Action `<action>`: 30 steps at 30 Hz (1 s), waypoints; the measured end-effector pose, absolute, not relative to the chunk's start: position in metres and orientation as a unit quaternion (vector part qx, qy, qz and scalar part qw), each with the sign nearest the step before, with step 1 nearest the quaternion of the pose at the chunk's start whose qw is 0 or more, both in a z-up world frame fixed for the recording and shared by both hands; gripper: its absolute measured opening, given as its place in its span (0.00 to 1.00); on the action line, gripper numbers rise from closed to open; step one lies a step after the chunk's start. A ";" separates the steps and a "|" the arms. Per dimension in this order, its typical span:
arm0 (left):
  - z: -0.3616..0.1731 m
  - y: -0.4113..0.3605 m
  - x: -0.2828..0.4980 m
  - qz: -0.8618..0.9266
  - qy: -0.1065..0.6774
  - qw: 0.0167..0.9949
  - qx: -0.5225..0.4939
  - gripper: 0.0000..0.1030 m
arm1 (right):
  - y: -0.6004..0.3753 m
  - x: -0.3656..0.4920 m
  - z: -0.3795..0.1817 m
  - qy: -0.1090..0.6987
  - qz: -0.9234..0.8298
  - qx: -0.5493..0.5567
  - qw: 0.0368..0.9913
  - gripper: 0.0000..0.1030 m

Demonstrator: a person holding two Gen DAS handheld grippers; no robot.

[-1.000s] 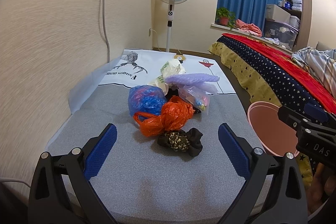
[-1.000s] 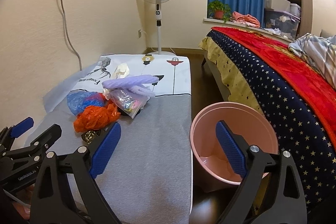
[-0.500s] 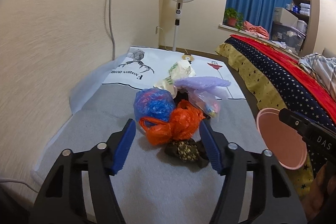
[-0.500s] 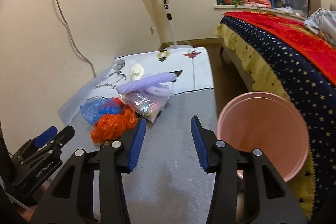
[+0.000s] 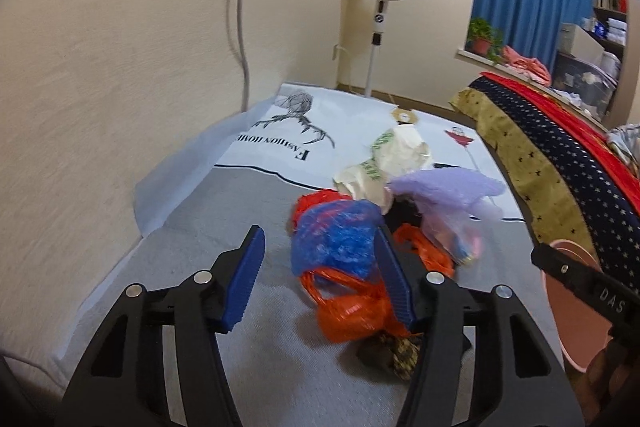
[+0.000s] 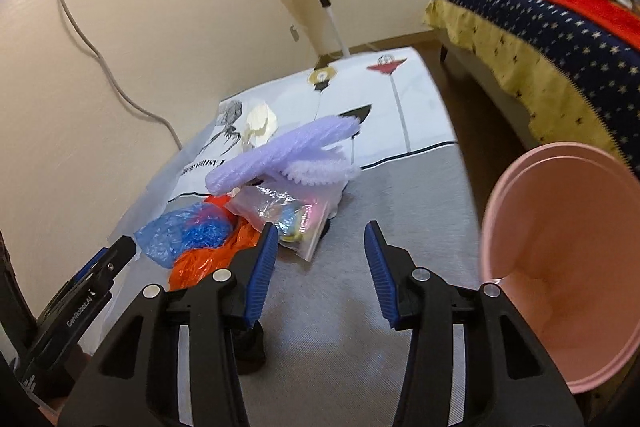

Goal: Collect trash
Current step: 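Close left tool on blue plastic bag while right tool grasps clear plastic bag, then carry both held bags over the pink bin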

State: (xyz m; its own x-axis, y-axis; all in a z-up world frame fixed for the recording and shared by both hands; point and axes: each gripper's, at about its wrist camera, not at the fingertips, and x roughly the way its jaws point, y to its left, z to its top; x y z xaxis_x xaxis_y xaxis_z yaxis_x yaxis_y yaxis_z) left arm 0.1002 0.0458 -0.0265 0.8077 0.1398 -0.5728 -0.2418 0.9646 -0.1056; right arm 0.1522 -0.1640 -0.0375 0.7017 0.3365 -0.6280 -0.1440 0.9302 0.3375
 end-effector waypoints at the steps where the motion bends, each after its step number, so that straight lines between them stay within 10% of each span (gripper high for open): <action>1: -0.029 0.048 0.104 0.104 0.296 0.945 -0.090 0.55 | -0.160 0.158 -0.042 0.368 0.136 0.133 0.910 0.45; 14: -0.046 0.061 0.133 0.116 0.316 0.935 -0.111 0.55 | -0.142 0.196 -0.081 0.416 0.145 0.166 0.882 0.45; 18: -0.049 0.061 0.137 0.109 0.321 0.934 -0.117 0.54 | -0.138 0.200 -0.085 0.421 0.157 0.172 0.876 0.29; 22: -0.047 0.062 0.138 0.102 0.320 0.934 -0.121 0.32 | -0.132 0.197 -0.077 0.414 0.172 0.160 0.879 0.02; 30: -0.032 0.058 0.130 0.081 0.301 0.942 -0.122 0.03 | -0.127 0.177 -0.047 0.383 0.187 0.128 0.895 0.00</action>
